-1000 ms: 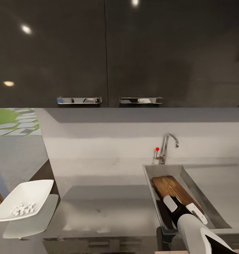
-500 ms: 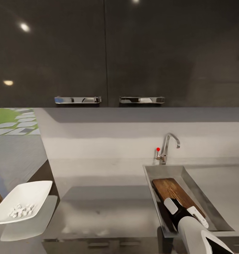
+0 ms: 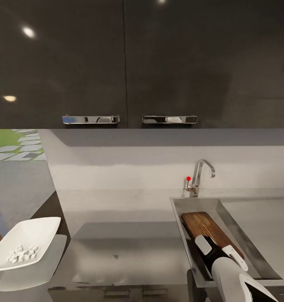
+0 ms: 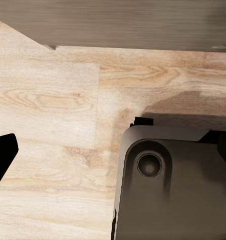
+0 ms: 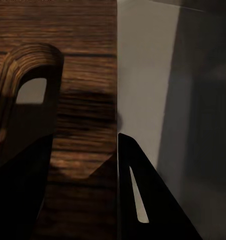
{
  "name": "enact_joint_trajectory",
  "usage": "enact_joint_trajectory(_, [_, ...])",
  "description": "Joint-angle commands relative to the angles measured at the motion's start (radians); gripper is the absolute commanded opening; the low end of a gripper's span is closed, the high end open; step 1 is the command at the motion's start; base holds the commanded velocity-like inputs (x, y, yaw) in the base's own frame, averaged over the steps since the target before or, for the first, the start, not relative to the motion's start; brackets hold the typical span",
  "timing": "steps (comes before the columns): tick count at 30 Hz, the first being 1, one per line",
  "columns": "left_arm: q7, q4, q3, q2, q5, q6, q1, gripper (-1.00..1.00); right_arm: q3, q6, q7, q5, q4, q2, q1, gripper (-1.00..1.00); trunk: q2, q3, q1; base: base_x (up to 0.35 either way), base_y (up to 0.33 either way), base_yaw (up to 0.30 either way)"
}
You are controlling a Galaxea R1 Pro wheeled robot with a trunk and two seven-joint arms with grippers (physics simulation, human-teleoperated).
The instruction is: In the kitchen, take the Vidalia onion out of the sink, dice it on the chopping board with the paring knife, put the diced onion into the bowl on the countertop, then place both the paring knife and the chopping board into the sink.
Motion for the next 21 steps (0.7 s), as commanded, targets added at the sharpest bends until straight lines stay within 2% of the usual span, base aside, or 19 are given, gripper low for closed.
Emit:
enact_joint_trajectory(1, [0.000, 0.004, -0.009, 0.000, 0.008, -0.006, -0.002, 1.00, 0.003, -0.009, -0.001, -0.010, -0.001, 0.000, -0.001, -1.00, -0.002, -0.002, 0.000, 0.000, 0.000, 0.000])
enact_joint_trajectory(8, [0.000, 0.004, -0.009, 0.000, 0.008, -0.006, -0.002, 1.00, 0.002, -0.008, -0.002, -0.011, -0.003, -0.001, -0.001, -1.00, -0.002, -0.002, 0.000, 0.000, 0.000, 0.000])
enact_joint_trajectory(9, [0.000, 0.004, -0.009, 0.000, 0.008, -0.006, -0.002, 1.00, 0.001, -0.007, -0.002, -0.011, -0.004, -0.002, -0.001, 1.00, -0.002, -0.002, 0.000, 0.000, 0.000, 0.000])
enact_joint_trajectory(21, [0.000, 0.004, -0.009, 0.000, 0.008, -0.006, -0.002, 1.00, 0.001, -0.006, -0.002, -0.012, -0.005, -0.003, -0.001, 1.00, -0.002, -0.002, 0.000, 0.000, 0.000, 0.000])
